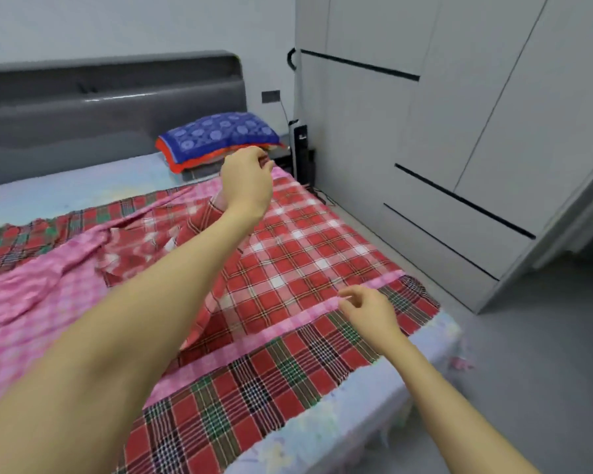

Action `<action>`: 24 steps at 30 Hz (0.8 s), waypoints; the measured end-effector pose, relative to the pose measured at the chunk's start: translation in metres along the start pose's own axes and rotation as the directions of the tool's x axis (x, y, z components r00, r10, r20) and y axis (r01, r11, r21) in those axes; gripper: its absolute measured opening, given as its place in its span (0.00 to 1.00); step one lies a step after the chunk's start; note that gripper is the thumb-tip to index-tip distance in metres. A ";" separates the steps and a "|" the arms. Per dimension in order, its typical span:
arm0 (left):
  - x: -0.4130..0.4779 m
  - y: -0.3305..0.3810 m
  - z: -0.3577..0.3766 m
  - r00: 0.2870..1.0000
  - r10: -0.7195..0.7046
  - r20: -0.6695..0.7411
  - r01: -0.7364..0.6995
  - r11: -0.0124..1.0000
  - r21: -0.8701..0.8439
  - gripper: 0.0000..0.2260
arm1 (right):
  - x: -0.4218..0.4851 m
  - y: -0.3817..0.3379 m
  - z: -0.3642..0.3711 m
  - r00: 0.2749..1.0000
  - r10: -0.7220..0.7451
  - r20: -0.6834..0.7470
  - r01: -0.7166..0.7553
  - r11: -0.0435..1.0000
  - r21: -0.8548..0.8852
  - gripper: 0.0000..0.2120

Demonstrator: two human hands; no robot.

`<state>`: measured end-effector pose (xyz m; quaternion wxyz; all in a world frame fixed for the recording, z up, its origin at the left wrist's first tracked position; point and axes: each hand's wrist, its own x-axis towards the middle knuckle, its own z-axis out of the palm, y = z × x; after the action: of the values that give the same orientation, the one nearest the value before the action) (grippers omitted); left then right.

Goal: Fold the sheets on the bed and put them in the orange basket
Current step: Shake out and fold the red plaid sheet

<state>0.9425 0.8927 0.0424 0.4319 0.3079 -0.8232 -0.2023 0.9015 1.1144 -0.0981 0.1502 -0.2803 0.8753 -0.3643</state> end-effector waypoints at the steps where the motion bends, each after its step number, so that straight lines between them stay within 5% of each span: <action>1: 0.004 0.010 0.021 1.000 0.003 0.017 -0.003 1.000 -0.006 0.08 | 0.008 0.011 -0.009 1.000 0.021 0.000 -0.021 1.000 -0.012 0.10; 12: 0.039 0.105 0.290 0.947 -0.051 0.318 0.063 0.998 -0.030 0.07 | 0.155 0.163 -0.104 0.959 0.284 -0.020 -0.284 0.959 0.002 0.09; 20: 0.056 0.161 0.392 0.935 0.106 0.340 -0.049 0.984 -0.171 0.10 | 0.259 0.254 -0.134 0.909 0.416 -0.008 -0.415 0.908 0.065 0.07; 24: 0.044 0.130 0.473 0.851 -0.051 0.523 0.074 0.997 -0.023 0.09 | 0.322 0.309 -0.126 0.886 0.459 0.070 -0.464 0.882 0.086 0.08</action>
<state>0.4846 0.9892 -0.1121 0.1919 0.2589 -0.8947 -0.3093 0.4680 1.1696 -0.2531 0.2672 -0.0647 0.8936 -0.3549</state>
